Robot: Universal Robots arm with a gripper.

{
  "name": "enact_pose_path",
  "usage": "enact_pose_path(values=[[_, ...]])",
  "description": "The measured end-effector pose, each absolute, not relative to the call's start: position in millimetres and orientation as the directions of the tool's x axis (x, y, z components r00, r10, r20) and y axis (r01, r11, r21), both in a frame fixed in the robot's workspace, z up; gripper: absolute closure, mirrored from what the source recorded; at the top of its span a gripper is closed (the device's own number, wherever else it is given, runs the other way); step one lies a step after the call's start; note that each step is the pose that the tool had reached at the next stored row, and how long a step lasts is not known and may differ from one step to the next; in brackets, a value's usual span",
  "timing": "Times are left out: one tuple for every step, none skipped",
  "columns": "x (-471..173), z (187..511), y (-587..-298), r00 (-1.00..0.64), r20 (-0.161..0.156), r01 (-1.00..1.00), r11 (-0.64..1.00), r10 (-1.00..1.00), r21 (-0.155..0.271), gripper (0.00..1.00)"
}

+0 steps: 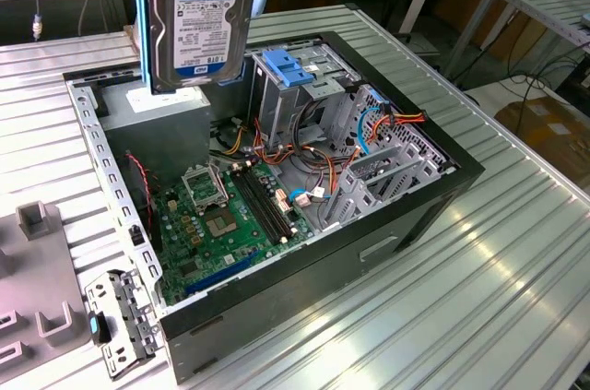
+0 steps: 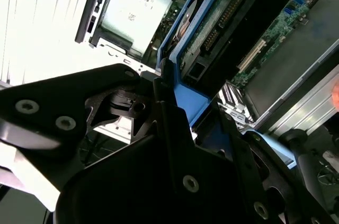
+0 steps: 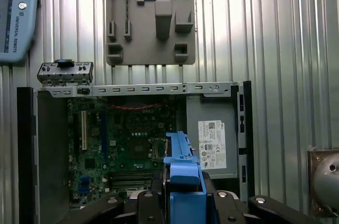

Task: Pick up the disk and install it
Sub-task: 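Insert the disk into the insertion slot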

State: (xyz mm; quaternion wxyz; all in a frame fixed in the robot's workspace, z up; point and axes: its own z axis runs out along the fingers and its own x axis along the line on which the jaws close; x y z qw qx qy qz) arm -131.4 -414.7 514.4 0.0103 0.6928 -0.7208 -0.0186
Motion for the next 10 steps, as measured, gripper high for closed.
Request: enact_pose_path(values=[[-131.0,514.4,-415.3,-0.04,-0.011,-0.998,0.039,-0.999,0.041,0.63],[-130.5,514.4,-415.9,-0.04,-0.011,-0.998,0.039,-0.999,0.041,0.63],[-130.1,514.4,-416.1,-0.04,-0.011,-0.998,0.04,-0.999,0.041,0.63],[-129.4,514.4,-416.4,-0.04,-0.011,-0.998,0.04,-0.999,0.041,0.63],[-128.3,514.4,-417.0,-0.04,-0.01,-0.998,0.039,-0.999,0.041,0.63],[-127.8,514.3,-417.3,-0.04,-0.01,-0.998,0.04,-0.999,0.041,0.63],[-127.3,514.3,-417.5,-0.04,-0.01,-0.998,0.039,-0.999,0.041,0.63],[-126.8,514.3,-417.7,-0.04,-0.01,-0.998,0.04,-0.999,0.041,0.63],[-126.4,514.3,-417.8,-0.04,-0.01,-0.998,0.039,-0.999,0.041,0.63],[-126.2,514.3,-417.9,-0.04,-0.01,-0.998,0.039,-0.999,0.041,0.63]])
